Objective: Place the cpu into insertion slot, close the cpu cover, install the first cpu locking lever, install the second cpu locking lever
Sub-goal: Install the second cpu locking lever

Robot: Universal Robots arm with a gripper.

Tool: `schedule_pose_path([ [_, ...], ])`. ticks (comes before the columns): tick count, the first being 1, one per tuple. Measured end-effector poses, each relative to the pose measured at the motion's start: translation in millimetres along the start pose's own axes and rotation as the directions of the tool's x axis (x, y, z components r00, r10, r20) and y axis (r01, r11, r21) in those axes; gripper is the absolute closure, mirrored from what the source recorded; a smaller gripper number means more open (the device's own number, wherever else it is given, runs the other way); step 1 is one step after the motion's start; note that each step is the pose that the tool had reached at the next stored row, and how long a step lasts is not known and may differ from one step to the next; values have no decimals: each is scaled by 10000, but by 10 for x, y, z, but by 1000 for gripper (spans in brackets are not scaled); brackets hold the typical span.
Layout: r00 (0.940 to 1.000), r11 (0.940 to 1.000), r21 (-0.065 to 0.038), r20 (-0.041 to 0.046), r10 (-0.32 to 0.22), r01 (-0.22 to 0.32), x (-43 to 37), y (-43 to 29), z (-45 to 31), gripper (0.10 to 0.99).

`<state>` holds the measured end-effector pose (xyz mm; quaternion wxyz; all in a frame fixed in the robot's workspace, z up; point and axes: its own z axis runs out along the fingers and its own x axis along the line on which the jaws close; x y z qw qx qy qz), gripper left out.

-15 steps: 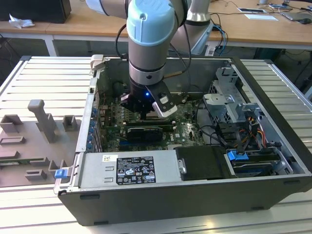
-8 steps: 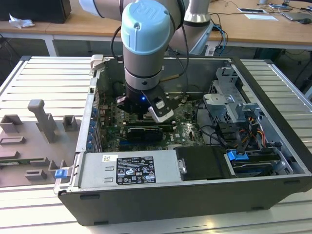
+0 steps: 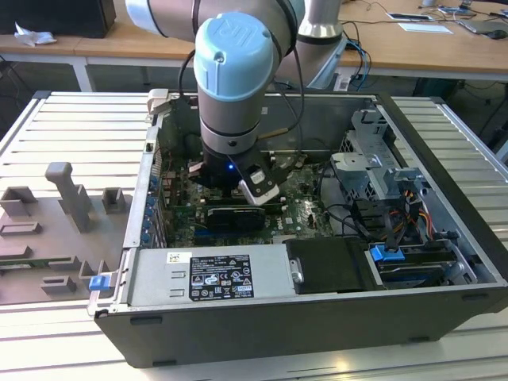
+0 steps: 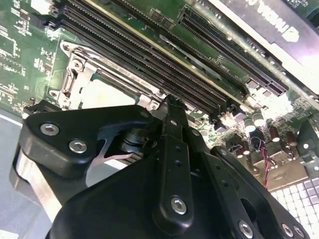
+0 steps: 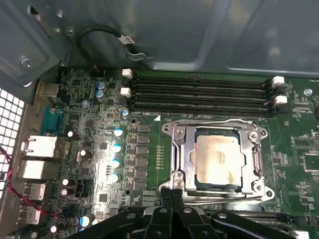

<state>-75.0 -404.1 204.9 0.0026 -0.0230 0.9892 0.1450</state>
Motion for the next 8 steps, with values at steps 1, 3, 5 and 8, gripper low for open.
schedule_pose_path([
  [1,10000,10000,-15,2,-1,1,3,-2,9,980],
  [3,10000,10000,-60,4,-5,5,9,-10,34,980],
  [5,10000,9999,-105,5,-2,2,11,-10,48,980],
  [8,10000,9998,-210,12,-1,2,11,2,69,980],
])
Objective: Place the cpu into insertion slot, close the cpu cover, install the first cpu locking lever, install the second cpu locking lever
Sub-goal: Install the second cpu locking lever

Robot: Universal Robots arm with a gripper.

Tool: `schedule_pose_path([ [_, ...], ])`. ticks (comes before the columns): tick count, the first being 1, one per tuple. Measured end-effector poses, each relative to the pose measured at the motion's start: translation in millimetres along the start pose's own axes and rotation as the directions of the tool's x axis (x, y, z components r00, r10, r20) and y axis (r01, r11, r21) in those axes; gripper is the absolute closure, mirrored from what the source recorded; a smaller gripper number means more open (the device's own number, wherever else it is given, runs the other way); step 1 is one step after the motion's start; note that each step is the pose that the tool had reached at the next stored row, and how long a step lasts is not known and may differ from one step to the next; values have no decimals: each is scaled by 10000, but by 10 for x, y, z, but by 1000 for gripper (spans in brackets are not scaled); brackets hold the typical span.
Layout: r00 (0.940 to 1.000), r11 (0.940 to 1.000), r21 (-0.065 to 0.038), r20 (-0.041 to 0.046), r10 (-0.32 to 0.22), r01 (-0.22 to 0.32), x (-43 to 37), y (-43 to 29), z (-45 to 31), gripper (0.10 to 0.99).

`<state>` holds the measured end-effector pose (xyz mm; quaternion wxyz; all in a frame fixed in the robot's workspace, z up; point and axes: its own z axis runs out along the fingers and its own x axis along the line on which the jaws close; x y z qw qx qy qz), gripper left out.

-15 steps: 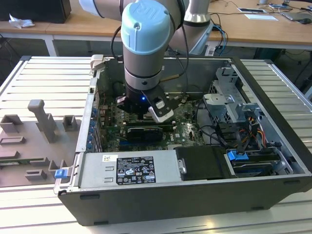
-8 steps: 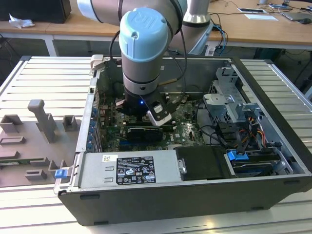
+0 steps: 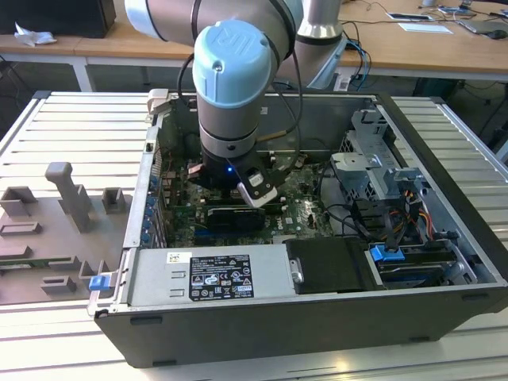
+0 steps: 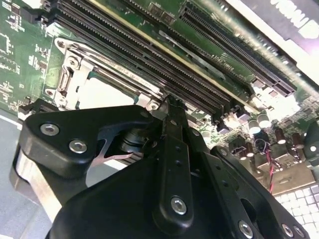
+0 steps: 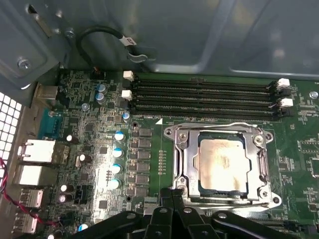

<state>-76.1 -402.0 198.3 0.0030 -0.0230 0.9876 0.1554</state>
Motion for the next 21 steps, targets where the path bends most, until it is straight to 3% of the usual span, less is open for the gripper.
schedule_pose_path([
  [10,10000,9999,-117,4,-2,2,26,13,45,980],
  [14,10000,9998,-180,10,0,1,28,28,0,980],
  [21,10000,9998,-181,8,-1,1,27,60,-102,980],
])
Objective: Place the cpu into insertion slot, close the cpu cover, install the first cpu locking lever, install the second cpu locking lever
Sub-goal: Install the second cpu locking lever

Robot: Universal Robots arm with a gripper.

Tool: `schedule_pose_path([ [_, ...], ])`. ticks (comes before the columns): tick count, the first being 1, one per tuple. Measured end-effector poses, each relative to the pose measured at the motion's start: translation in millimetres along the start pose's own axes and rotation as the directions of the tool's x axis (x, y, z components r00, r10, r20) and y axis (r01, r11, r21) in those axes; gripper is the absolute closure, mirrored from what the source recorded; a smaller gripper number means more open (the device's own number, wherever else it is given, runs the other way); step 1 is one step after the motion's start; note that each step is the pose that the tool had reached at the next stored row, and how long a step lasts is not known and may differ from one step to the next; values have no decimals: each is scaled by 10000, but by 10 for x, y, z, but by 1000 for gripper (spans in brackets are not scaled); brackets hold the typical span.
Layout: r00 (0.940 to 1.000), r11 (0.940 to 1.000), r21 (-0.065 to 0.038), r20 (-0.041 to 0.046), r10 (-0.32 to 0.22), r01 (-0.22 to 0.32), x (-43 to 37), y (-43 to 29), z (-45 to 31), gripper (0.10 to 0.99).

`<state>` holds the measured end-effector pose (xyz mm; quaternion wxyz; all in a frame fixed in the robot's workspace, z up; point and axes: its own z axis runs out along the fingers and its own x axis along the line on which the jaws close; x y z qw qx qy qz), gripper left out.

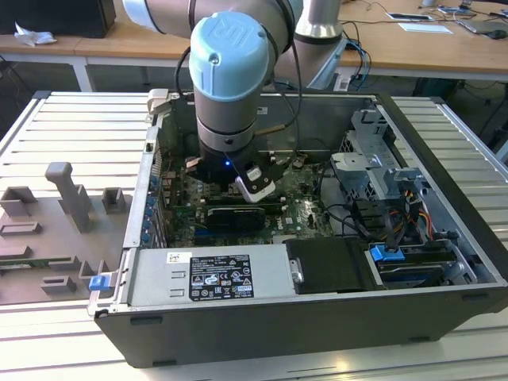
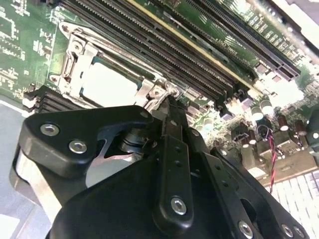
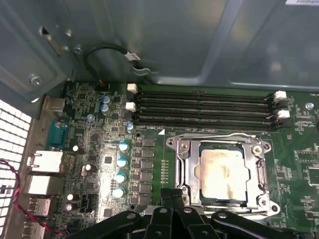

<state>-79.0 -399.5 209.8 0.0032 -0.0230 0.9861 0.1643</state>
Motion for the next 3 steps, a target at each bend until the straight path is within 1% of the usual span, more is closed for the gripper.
schedule_pose_path([
  [1,10000,10000,0,0,0,0,0,12,-35,980],
  [3,10000,10000,-1,1,0,0,-1,21,-61,980],
])
